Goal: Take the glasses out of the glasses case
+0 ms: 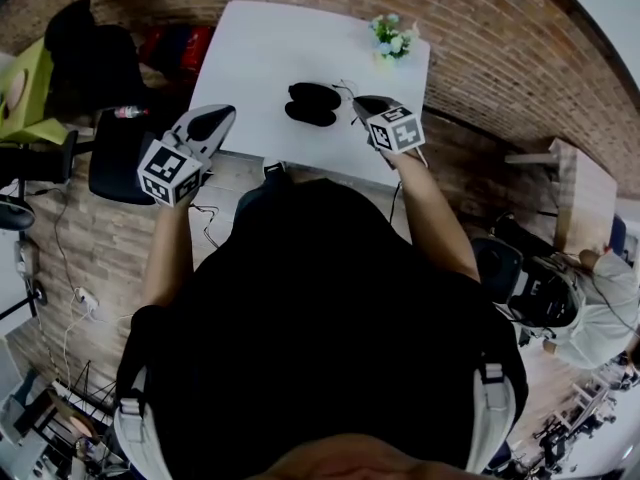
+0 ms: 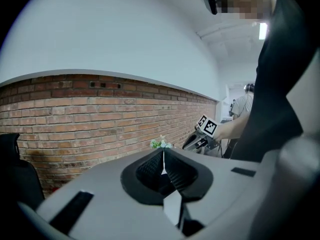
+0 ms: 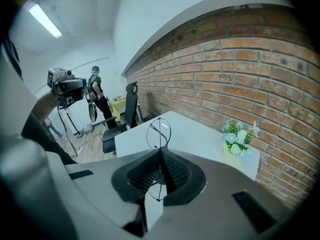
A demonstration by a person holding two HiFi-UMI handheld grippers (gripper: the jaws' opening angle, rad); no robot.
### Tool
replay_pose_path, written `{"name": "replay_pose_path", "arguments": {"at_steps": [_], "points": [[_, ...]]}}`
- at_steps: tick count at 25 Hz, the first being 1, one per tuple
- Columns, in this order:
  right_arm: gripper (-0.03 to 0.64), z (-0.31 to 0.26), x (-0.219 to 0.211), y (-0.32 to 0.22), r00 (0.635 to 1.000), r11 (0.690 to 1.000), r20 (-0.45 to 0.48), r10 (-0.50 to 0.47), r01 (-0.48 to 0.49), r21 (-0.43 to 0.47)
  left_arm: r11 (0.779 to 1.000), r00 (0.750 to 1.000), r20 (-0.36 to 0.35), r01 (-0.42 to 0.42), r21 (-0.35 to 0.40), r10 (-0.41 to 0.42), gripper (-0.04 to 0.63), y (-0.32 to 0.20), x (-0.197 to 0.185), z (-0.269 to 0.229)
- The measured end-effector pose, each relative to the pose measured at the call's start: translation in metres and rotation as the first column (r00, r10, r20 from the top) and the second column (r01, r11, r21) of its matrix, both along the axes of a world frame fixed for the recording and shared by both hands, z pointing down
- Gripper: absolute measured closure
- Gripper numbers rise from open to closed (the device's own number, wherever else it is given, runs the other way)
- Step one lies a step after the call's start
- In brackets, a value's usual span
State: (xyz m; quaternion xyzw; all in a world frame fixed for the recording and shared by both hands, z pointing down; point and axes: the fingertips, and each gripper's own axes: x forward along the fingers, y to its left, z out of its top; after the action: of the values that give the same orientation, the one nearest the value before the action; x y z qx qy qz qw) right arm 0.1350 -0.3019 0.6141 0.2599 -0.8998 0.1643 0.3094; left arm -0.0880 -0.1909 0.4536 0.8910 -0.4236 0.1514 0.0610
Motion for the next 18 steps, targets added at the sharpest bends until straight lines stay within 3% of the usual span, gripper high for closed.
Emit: {"name": "replay_pose_path", "arguments": {"at_steps": [18], "points": [[0.591, -0.018, 0.036, 0.016, 0.997, 0.998, 0.053, 0.056, -0.057, 0.012, 0.999, 0.999, 0.001, -0.036, 0.010, 0.036, 0.583, 0.015, 0.037, -0.006]]}}
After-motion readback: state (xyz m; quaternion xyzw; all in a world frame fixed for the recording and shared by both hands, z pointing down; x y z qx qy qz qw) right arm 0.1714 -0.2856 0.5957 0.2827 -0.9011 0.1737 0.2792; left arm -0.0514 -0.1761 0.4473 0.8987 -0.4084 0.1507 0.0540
